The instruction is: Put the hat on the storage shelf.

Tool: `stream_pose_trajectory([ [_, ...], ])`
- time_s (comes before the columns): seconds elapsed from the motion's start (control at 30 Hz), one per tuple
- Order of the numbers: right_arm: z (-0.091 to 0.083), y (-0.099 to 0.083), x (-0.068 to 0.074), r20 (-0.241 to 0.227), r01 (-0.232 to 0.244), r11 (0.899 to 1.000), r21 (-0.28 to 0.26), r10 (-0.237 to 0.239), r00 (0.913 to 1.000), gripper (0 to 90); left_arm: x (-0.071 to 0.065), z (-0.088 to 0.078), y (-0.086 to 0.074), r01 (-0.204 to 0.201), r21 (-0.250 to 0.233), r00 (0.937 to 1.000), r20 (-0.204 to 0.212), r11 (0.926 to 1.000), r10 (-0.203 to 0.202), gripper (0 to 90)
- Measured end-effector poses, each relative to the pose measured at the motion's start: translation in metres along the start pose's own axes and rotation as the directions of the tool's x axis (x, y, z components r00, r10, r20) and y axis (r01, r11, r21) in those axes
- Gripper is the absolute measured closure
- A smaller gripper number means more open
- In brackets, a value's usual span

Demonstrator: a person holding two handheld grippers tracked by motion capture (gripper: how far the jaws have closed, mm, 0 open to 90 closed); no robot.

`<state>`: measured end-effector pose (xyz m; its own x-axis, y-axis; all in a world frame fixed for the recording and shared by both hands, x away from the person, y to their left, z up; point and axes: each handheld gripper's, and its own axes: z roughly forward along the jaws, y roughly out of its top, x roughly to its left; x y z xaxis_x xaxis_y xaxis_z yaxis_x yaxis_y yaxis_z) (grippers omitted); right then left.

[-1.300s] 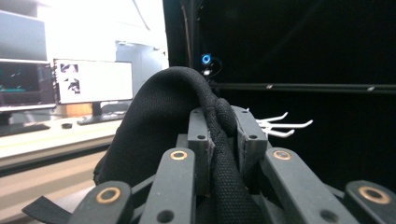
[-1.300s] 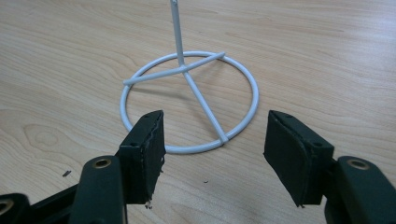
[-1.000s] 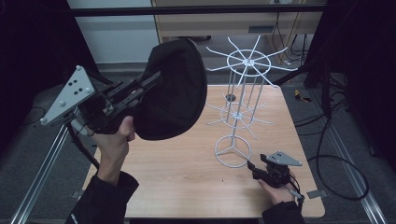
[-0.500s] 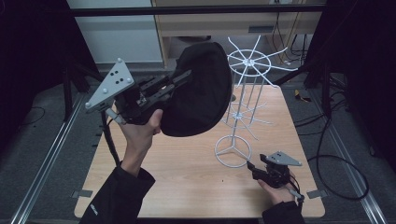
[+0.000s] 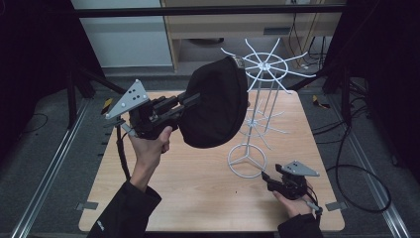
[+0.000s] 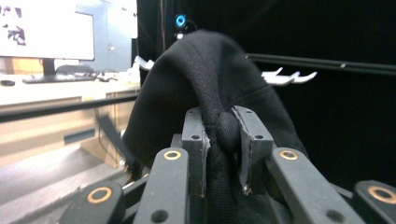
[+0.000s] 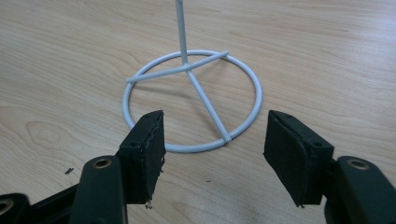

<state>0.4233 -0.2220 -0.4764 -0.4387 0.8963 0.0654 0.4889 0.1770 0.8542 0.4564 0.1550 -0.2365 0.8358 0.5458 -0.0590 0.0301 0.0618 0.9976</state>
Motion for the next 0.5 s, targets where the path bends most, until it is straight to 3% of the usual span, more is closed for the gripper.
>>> stream_pose_trajectory([
  [0.23,0.001,0.000,0.000,-0.002,0.004,1.000,0.001,-0.004,1.0000,38.3,0.007,0.005,-0.021,0.002,0.064,0.9994,-0.034,0.9979,0.001,73.7],
  [0.5,0.001,0.000,0.000,-0.001,0.006,1.000,0.004,-0.006,1.0000,38.2,0.006,0.014,-0.034,-0.009,0.118,0.9989,-0.045,0.9930,0.015,71.5],
])
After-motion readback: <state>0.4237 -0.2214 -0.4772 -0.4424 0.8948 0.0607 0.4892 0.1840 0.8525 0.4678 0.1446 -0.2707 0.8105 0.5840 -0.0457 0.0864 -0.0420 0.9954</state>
